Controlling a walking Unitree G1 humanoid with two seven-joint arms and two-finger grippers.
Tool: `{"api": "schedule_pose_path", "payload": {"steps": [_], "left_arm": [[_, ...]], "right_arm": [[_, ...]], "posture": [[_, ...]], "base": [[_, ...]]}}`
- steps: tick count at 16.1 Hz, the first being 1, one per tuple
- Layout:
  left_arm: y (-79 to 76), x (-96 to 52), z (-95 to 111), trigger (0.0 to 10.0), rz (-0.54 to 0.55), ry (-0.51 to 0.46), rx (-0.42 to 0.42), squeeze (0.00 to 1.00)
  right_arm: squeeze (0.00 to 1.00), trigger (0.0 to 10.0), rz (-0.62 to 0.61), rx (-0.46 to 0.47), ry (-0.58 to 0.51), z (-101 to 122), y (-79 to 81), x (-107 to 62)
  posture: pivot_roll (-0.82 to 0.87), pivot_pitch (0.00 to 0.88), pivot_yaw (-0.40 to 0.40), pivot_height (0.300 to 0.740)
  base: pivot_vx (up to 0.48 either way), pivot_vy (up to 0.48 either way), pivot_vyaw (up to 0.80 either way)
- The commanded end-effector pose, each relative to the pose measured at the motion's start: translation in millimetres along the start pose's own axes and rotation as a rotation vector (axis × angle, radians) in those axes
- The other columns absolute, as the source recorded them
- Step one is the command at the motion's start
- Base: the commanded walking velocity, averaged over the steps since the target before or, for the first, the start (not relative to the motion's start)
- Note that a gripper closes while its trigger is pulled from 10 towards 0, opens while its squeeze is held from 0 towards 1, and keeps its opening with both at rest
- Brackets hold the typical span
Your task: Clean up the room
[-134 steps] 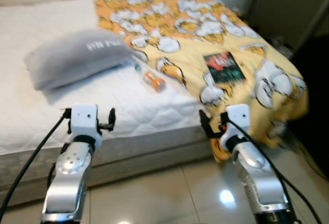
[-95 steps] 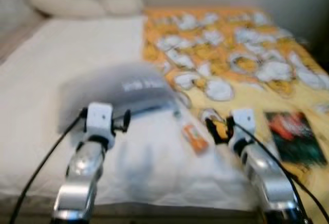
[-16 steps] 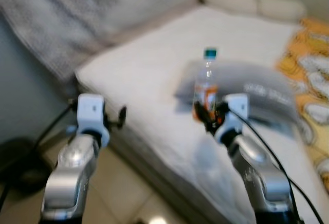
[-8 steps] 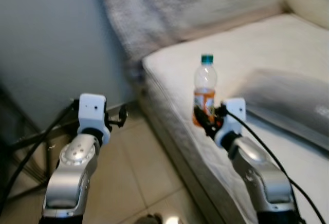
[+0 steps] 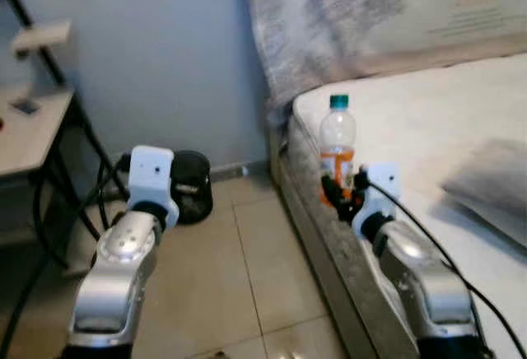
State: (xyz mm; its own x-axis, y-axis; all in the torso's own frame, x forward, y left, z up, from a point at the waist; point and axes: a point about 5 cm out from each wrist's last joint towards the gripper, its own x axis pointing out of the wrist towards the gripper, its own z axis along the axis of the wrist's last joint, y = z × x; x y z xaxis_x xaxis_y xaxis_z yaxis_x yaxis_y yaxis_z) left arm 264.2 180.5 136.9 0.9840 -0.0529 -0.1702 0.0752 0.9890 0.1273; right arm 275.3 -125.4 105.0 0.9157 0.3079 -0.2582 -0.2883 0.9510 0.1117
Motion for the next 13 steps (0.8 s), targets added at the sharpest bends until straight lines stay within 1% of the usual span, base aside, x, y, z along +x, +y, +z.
{"api": "schedule_pose_path", "payload": {"steps": [1, 3, 4, 5, 6, 7, 11, 13], "left_arm": [[-3.5, 1.8, 0.3, 10.0, -0.018, 0.001, 0.001, 0.00], [-3.4, 1.8, -1.2, 10.0, -0.017, 0.002, -0.003, 0.00], [-3.4, 1.9, -2.5, 10.0, -0.016, 0.007, -0.004, 0.00], [-3.3, 2.0, -3.3, 10.0, -0.017, 0.009, -0.005, 0.00], [-2.9, 2.2, -3.7, 10.0, -0.018, 0.010, -0.006, 0.00], [-2.6, 2.5, -3.7, 10.0, -0.019, 0.008, -0.008, 0.00], [-2.2, 4.0, -3.7, 10.0, -0.022, 0.013, -0.023, 0.00], [-2.5, 4.6, -3.8, 10.0, -0.029, 0.016, -0.037, 0.00]], "right_arm": [[0.00, 10.0, -0.021, -0.031, -0.022, 2.7, -2.1, -0.8], [0.00, 10.0, -0.070, -0.097, -0.056, 5.3, -4.0, 2.1], [0.00, 10.0, -0.055, -0.110, -0.045, 2.5, -4.7, 2.0], [0.00, 10.0, -0.024, -0.085, -0.035, -0.7, -4.7, 0.9], [0.00, 10.0, -0.023, -0.045, -0.022, -3.3, -6.0, 0.4], [0.00, 10.0, -0.042, -0.041, -0.018, -4.0, -9.1, 0.7], [0.00, 10.0, -0.007, -0.080, -0.031, -2.1, -6.4, 2.1], [0.00, 10.0, 0.028, -0.094, -0.035, -1.6, -0.8, 2.9]], "posture": [[0.01, 0.007, 0.047, 0.740], [0.01, 0.007, 0.046, 0.740], [0.01, 0.006, 0.047, 0.740], [0.01, 0.005, 0.047, 0.740], [0.01, 0.005, 0.048, 0.740], [0.01, 0.005, 0.048, 0.740], [0.01, 0.001, 0.048, 0.740], [0.01, 0.001, 0.047, 0.740]], "base": [[0.266, 0.000, 0.00], [0.270, 0.000, 0.00], [0.270, 0.000, 0.00], [0.270, 0.000, 0.00], [0.277, 0.000, 0.00], [0.289, 0.000, 0.00], [0.308, 0.000, 0.00], [0.317, 0.000, 0.00]]}}
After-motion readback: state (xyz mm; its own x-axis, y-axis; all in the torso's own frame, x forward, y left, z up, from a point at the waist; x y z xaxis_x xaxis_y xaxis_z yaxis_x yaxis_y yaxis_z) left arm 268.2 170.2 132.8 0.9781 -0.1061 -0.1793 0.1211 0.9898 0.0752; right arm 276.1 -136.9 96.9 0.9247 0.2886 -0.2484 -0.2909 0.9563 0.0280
